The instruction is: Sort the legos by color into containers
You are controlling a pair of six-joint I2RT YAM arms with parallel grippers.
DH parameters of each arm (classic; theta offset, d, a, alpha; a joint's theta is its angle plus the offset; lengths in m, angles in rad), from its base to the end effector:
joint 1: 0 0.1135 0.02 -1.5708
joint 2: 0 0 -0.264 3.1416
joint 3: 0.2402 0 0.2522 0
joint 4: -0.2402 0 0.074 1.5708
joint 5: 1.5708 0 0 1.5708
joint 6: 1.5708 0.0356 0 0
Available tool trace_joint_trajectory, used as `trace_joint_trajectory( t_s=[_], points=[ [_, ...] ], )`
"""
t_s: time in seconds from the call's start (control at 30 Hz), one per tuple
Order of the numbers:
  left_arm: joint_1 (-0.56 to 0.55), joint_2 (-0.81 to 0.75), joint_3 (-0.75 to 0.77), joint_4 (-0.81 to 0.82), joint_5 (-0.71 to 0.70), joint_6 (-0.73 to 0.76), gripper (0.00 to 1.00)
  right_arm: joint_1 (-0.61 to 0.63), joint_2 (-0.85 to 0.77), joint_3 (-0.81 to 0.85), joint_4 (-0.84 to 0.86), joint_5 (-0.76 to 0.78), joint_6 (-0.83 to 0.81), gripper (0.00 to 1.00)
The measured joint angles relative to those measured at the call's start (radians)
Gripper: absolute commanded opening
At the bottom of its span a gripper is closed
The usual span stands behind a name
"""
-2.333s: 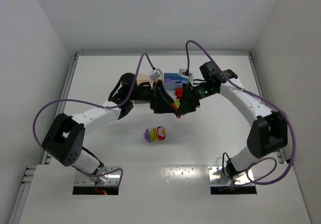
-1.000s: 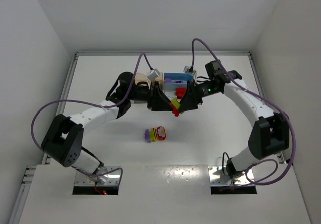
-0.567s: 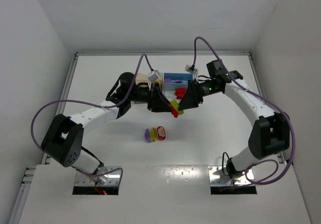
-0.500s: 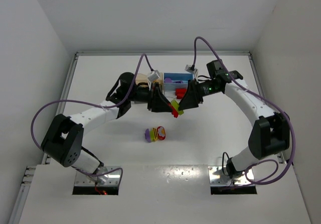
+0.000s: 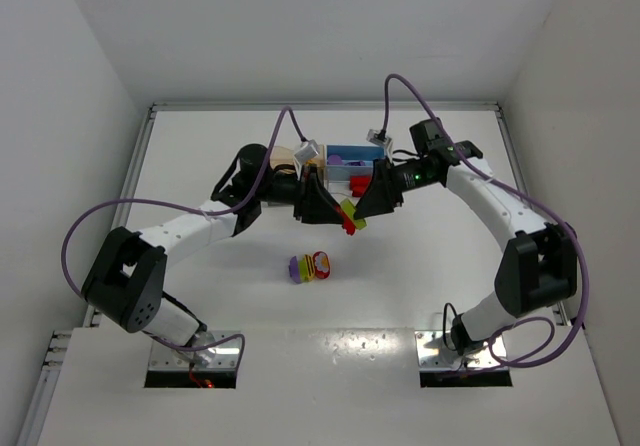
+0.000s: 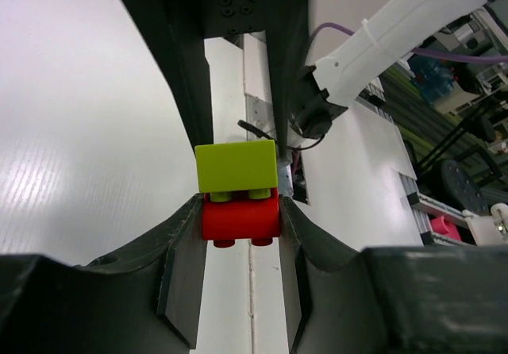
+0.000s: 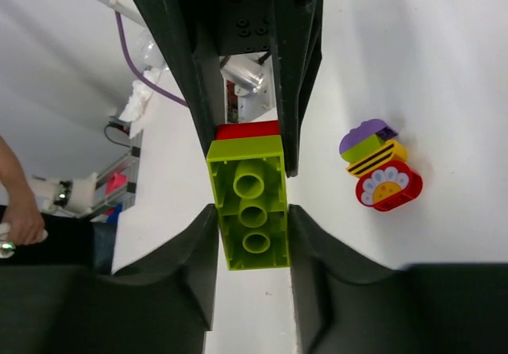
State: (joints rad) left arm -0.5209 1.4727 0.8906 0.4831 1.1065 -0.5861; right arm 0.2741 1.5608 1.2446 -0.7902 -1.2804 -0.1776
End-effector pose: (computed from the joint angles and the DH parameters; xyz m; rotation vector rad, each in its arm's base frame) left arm 0.2628 -0.1875 0.2828 0.8896 1.7199 -1.6924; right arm 0.2859 0.1158 0.2831 -0.8839 2.0895 1.6878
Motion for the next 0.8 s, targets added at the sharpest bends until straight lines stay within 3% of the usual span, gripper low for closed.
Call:
trace_joint_trajectory(
  t_s=[0.07,0.1,0.2,0.4,0.6,0.7,0.8],
  points=[
    [-0.001,0.0,0.0,0.005,0.004,-0.007,0.04,0.001,0.004,0.0,0.006,0.002,-0.003,0.23],
    [-0.001,0.0,0.0,0.005,0.004,-0.011,0.04,0.0,0.005,0.001,0.008,0.001,-0.005,0.13],
    [-0.001,0.0,0.0,0.004,0.004,-0.017,0.04,0.0,0.005,0.001,0.012,-0.002,-0.005,0.02],
    [-0.001,-0.011,-0.002,-0.07,-0.015,0.078,0.04,-0.028,0.006,0.001,0.02,0.002,-0.004,0.0],
    [0.0,-0.022,-0.022,-0.28,-0.039,0.267,0.04,-0.187,0.005,0.013,0.049,-0.002,0.024,0.0],
    [0.0,-0.022,-0.025,-0.335,-0.101,0.324,0.04,-0.267,0.005,0.04,0.061,-0.002,0.032,0.0],
    [-0.002,-0.018,-0.015,-0.345,-0.262,0.352,0.04,-0.314,0.001,0.049,0.072,0.025,0.034,0.0]
  ],
)
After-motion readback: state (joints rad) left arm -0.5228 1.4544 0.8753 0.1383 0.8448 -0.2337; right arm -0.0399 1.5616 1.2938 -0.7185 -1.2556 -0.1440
